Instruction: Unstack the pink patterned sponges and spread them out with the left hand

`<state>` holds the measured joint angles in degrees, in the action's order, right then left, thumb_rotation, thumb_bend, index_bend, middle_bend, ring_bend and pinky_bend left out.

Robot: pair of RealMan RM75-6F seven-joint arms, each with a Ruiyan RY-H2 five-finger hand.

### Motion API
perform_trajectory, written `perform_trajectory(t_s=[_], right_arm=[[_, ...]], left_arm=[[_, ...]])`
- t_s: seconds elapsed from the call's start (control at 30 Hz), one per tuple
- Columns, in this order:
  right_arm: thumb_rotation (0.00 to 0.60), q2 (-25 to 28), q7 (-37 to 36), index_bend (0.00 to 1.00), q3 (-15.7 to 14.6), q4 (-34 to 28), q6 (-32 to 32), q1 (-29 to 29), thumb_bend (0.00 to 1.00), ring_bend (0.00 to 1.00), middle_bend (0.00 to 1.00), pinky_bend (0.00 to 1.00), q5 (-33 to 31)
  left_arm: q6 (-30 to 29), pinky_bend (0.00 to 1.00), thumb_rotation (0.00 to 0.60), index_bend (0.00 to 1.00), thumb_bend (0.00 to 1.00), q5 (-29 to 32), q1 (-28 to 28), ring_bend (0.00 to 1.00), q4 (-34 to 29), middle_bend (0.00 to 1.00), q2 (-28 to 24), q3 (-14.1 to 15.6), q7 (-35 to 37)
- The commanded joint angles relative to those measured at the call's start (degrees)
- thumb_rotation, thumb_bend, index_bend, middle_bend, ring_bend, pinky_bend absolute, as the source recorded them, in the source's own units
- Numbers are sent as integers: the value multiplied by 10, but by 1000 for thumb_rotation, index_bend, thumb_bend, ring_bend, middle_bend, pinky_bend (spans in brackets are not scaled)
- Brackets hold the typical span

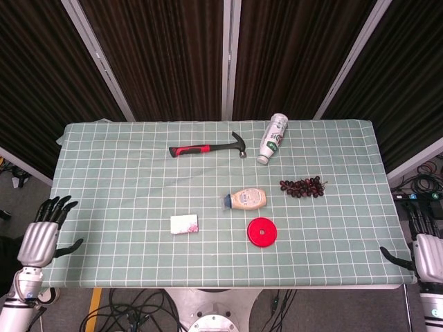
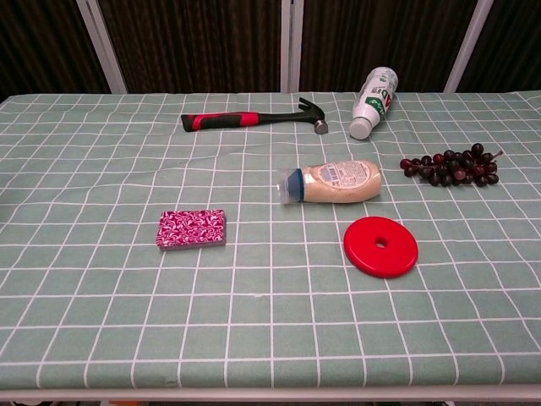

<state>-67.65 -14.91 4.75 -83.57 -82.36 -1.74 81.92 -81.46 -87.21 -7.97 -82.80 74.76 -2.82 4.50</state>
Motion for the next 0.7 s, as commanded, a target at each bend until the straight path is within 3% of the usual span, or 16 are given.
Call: perform_trajectory(t_s=[0.03, 0.17, 0.7], right_arm=[[600, -3, 5, 0, -2, 0, 3, -2, 88, 0, 0, 0, 1], [600, -2, 14, 0, -2, -4, 2, -3, 88, 0, 0, 0, 4], [600, 5, 30, 0, 1, -13, 20, -9, 88, 0, 0, 0, -12]], left_arm=[[11, 15, 600, 159, 131, -4, -14, 0, 0, 91, 6, -6, 4], [33, 15, 600, 158, 88, -9, -38, 0, -6, 109, 15, -12, 14], [122, 15, 600, 159, 88, 2, -121, 0, -27, 129, 50, -29, 35]])
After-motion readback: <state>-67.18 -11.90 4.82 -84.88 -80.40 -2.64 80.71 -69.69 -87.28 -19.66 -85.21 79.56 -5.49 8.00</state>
